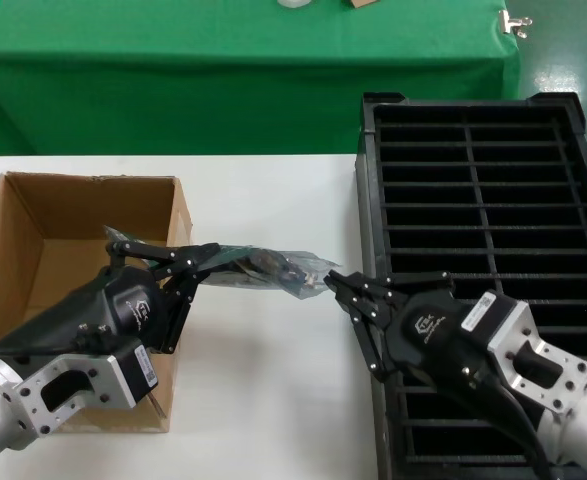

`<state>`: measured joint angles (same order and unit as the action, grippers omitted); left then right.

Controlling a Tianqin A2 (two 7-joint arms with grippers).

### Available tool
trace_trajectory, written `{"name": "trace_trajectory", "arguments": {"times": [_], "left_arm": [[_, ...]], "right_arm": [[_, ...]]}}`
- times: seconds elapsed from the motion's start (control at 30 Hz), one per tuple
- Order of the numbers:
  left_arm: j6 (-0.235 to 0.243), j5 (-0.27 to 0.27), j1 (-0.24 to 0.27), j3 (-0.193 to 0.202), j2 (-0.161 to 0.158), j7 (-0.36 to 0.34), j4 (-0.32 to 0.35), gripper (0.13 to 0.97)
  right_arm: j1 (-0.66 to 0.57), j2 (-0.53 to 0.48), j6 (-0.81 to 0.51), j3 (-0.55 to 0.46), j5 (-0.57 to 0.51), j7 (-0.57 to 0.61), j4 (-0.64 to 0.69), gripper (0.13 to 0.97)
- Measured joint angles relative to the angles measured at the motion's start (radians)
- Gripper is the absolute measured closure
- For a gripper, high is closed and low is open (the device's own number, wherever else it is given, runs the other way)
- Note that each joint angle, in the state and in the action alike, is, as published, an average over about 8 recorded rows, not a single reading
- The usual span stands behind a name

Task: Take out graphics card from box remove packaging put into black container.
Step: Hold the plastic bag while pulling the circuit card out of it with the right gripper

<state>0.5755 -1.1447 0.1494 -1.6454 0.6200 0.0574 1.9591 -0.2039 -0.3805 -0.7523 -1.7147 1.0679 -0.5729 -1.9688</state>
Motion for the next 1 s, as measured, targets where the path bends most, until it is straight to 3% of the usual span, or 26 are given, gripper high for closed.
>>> {"name": "trace_trajectory", "arguments": {"times": [0.5, 1.0], "left_arm": [[0.000, 0.000, 0.000, 0.000, 0.000, 0.000, 0.000, 0.958], [0.000, 0.000, 0.000, 0.000, 0.000, 0.000, 0.000, 0.958]], "right_arm": [[-0.003, -0.066, -0.007, -0.042, 0.063, 0.035, -0.030, 0.959], [-0.178, -0.109, -0.036, -0.148, 0.215, 0.169, 0.129, 0.960]]}}
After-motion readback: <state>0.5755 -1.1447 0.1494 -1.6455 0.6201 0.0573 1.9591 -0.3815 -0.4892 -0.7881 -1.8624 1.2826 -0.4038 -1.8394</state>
